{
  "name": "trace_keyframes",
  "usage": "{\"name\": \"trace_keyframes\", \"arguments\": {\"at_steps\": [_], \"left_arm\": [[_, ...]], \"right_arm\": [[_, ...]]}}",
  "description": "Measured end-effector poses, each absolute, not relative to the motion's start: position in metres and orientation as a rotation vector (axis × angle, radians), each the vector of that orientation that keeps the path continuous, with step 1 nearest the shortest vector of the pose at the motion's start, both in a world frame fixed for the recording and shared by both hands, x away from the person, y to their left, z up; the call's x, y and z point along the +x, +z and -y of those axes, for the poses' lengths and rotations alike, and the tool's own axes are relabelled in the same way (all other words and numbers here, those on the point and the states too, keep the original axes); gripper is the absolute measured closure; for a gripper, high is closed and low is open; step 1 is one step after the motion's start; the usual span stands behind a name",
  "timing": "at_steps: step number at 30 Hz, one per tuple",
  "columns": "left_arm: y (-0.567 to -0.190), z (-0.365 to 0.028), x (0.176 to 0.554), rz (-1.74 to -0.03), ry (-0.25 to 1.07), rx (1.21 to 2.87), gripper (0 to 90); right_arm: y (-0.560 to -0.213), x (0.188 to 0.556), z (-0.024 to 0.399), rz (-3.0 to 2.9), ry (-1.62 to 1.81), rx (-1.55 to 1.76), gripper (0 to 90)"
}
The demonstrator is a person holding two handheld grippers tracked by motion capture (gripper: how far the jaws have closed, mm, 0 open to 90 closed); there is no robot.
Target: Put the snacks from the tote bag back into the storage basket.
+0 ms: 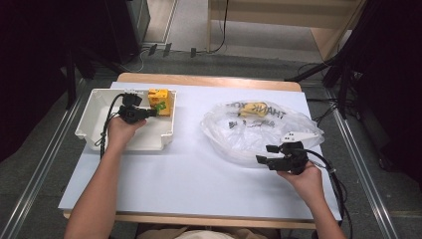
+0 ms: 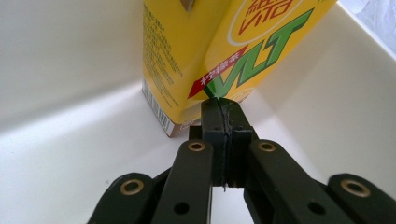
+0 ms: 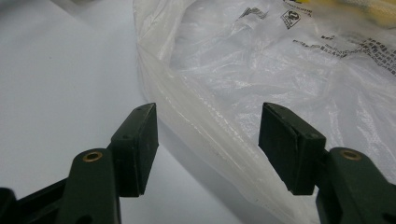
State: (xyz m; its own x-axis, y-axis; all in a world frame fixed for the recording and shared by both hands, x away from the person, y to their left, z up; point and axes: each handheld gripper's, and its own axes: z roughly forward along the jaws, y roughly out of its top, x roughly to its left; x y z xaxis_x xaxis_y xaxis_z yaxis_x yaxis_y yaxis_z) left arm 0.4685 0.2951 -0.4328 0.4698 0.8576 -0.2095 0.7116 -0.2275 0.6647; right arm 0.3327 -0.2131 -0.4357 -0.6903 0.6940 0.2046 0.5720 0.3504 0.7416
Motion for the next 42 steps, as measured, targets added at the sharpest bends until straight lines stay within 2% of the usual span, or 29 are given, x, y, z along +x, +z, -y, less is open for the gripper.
{"name": "trace_keyframes", "arguments": {"at_steps": [19, 27, 30, 32, 42], "left_arm": [[-0.427, -0.299, 0.464, -1.293, 0.23, 2.006, 86.8], [-0.421, -0.296, 0.46, -1.26, 0.184, 2.02, 78.6], [-0.419, -0.294, 0.458, -1.247, 0.176, 2.026, 74.3], [-0.417, -0.294, 0.457, -1.244, 0.16, 2.026, 68.3], [-0.411, -0.289, 0.454, -1.253, 0.129, 2.043, 58.0]], "right_arm": [[-0.437, 0.336, 0.214, -2.461, 1.265, 1.16, 38.7], [-0.439, 0.339, 0.217, -2.466, 1.278, 1.166, 38.7], [-0.437, 0.339, 0.218, -2.455, 1.299, 1.17, 38.7], [-0.436, 0.337, 0.218, -2.45, 1.305, 1.171, 38.7], [-0.433, 0.336, 0.219, -2.425, 1.318, 1.179, 38.8]]}}
